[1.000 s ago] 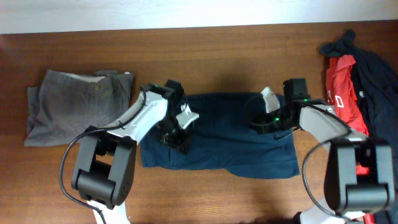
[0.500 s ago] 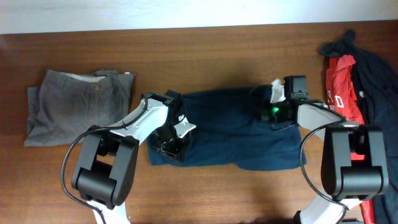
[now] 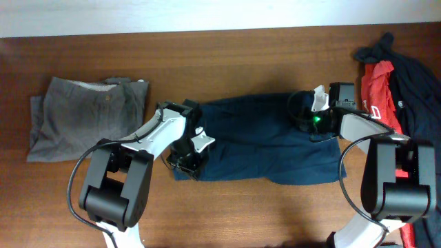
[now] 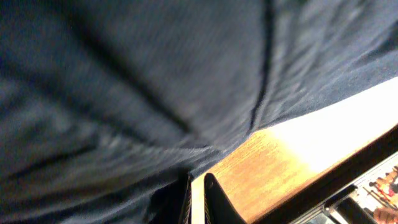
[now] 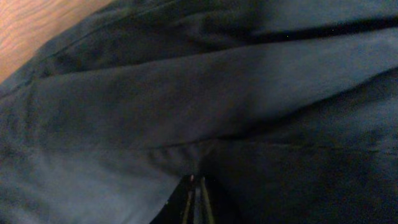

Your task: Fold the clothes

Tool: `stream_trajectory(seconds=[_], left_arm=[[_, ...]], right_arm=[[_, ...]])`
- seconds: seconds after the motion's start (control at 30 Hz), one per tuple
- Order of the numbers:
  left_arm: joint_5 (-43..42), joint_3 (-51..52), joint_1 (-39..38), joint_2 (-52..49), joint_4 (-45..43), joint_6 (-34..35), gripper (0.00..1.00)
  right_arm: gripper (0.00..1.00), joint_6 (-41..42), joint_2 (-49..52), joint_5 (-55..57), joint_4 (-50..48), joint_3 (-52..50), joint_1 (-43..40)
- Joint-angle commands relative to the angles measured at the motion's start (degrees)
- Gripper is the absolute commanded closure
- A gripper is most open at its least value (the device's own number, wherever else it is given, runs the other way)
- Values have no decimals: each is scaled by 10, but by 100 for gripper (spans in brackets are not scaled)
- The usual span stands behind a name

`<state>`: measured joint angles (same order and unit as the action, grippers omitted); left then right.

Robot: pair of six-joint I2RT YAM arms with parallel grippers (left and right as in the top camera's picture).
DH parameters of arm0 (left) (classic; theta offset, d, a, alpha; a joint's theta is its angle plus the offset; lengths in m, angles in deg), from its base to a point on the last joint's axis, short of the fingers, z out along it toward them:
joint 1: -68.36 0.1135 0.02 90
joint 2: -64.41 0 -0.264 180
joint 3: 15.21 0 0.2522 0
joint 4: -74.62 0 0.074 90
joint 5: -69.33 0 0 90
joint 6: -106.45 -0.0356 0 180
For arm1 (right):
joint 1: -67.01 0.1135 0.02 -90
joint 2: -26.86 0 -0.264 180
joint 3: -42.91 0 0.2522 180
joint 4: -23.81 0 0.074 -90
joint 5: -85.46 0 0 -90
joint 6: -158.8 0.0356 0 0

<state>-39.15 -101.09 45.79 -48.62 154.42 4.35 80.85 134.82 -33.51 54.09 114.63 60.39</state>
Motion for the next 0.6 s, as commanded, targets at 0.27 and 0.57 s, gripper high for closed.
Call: stream_trajectory(seconds=[0.27,0.57], left_arm=[[-56,-206,87,45,63,16,41],[-60,-183,160,26,5,54,4]], right_arm=[[62,-37,-183,-83,86,32,9],[57,-70,-187,-50,217,32,84]])
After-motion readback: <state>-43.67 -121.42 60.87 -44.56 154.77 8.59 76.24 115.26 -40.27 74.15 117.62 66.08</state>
